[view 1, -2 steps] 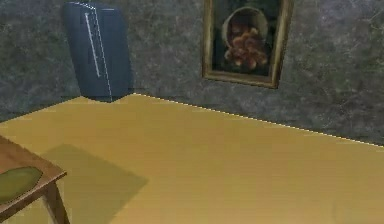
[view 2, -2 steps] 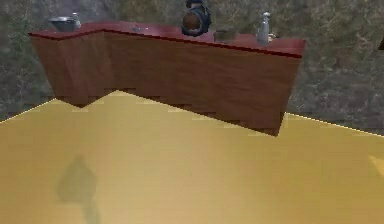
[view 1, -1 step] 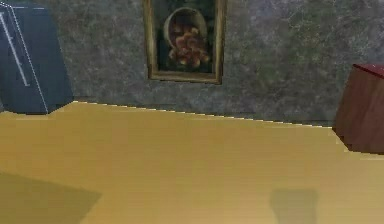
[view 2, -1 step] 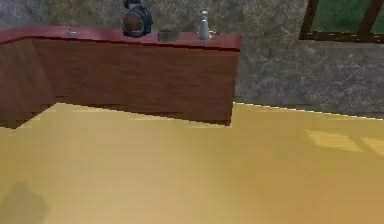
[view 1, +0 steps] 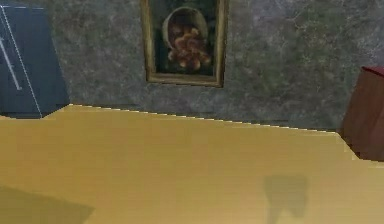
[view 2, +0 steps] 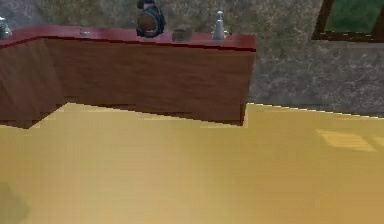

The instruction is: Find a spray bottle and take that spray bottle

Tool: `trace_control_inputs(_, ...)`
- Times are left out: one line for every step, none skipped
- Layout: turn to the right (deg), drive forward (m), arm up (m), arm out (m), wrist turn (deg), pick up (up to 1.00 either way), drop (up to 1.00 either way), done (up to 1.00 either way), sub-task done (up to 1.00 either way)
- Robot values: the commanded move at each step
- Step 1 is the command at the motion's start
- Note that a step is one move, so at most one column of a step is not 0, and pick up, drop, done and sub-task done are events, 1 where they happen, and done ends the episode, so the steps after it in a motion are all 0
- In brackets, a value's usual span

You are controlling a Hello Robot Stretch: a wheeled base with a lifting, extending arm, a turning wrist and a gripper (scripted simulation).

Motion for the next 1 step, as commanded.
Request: trace_control_inputs(-24.0, 0.00, 0.00, 0.00, 0.0, 0.00, 0.00, 0.00, 0.00)
